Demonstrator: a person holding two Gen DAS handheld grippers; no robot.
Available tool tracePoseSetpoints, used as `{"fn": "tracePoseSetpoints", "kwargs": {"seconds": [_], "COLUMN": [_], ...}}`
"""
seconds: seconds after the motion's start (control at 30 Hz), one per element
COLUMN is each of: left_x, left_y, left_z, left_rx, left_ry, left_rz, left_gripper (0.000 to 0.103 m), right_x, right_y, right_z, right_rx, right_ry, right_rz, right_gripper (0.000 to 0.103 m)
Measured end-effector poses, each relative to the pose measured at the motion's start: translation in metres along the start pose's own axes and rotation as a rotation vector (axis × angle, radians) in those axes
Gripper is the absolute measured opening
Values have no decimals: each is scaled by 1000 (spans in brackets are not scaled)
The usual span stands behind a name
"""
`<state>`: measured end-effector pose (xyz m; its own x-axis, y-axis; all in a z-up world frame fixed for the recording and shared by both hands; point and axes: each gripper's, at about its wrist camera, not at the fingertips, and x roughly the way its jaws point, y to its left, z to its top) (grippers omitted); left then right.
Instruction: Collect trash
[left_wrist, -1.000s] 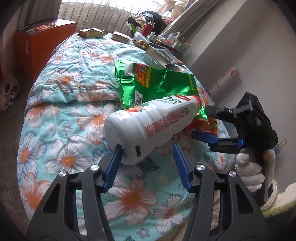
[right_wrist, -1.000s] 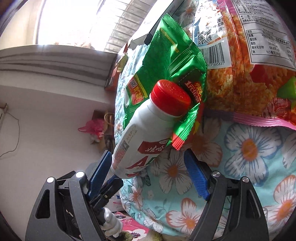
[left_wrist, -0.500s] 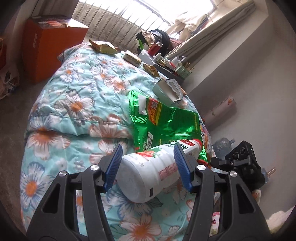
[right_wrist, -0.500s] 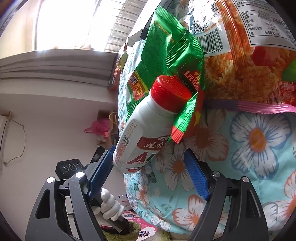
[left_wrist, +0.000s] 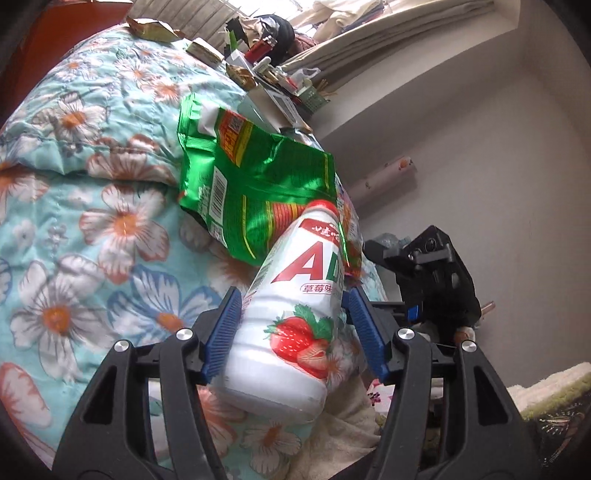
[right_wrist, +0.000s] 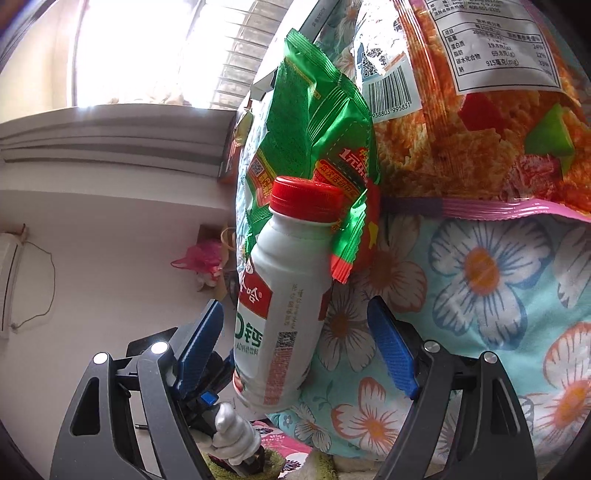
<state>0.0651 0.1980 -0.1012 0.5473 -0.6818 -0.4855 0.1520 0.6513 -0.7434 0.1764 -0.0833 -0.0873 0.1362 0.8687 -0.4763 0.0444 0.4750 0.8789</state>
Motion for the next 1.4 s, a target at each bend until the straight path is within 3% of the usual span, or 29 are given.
{"fn": "tracePoseSetpoints", "kwargs": {"seconds": [0.47, 0.67, 0.9, 1.03, 1.2, 1.3, 1.4], "left_x": [36, 46, 31, 9, 4, 21, 51], "left_y": [-47, -57, -63, -60, -63, -62, -46], "left_z": [-26, -26, -14, 14, 67, 108, 151], "left_rx": [120, 139, 190, 213, 236, 170, 26], "left_ry": [131, 140, 124, 65, -12, -43, -42], "left_rz": [-85, -95, -96, -78, 8, 26, 9], "left_gripper": [57, 57, 57, 59, 65, 65, 65], "right_x": [23, 30, 24, 15, 2, -8, -22], "right_y": [16, 13, 7, 6, 7, 5, 6], "right_z": [1, 5, 8, 4, 1, 2, 4], "right_rx": [-92, -126, -134, -151, -199, -212, -228], "right_ry": [69, 105, 119, 142, 156, 155, 131], "right_rz": [-108, -167, -125, -77, -28, 5, 33], "right_gripper": [78, 62, 61, 61, 61, 61, 61]}}
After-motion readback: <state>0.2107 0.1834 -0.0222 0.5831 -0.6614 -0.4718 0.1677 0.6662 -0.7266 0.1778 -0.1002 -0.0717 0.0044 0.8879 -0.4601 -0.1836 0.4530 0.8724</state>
